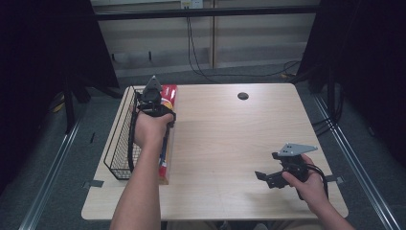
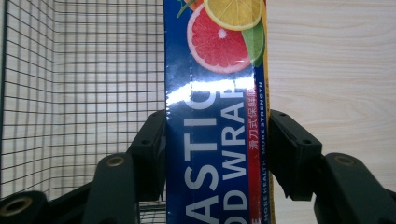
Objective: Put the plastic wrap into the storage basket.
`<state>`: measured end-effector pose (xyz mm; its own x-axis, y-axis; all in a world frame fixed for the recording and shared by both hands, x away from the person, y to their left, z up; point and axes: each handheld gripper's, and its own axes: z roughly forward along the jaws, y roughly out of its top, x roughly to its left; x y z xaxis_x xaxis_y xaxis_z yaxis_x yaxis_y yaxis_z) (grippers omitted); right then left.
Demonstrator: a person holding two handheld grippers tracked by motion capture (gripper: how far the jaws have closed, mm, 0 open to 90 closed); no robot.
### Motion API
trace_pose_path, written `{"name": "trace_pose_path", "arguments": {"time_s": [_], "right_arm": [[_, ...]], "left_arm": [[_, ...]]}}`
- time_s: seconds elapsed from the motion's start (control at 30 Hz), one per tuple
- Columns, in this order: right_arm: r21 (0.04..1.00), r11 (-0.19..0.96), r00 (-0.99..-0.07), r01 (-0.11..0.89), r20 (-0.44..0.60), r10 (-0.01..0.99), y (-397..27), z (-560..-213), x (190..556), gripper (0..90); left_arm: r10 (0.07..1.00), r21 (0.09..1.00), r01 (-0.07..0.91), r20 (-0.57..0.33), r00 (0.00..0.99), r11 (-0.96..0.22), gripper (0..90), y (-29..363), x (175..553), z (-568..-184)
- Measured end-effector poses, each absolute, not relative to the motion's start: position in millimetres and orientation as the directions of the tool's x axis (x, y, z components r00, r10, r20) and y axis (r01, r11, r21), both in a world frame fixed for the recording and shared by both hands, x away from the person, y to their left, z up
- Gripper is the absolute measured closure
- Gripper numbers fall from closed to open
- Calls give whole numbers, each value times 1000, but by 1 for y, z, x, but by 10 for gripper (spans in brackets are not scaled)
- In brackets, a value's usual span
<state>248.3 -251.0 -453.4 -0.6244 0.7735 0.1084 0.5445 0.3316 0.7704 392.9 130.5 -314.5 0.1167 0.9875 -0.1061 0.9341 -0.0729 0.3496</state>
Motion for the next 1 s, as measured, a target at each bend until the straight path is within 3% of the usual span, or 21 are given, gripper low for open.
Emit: {"name": "trace_pose_path", "arguments": {"time_s": [1.0], "right_arm": [[770,331,-621,546,107,776,-251,-454,249,15]], "left_arm": [[994,354,935,-92,60,-23,447,180,396,-314]]}}
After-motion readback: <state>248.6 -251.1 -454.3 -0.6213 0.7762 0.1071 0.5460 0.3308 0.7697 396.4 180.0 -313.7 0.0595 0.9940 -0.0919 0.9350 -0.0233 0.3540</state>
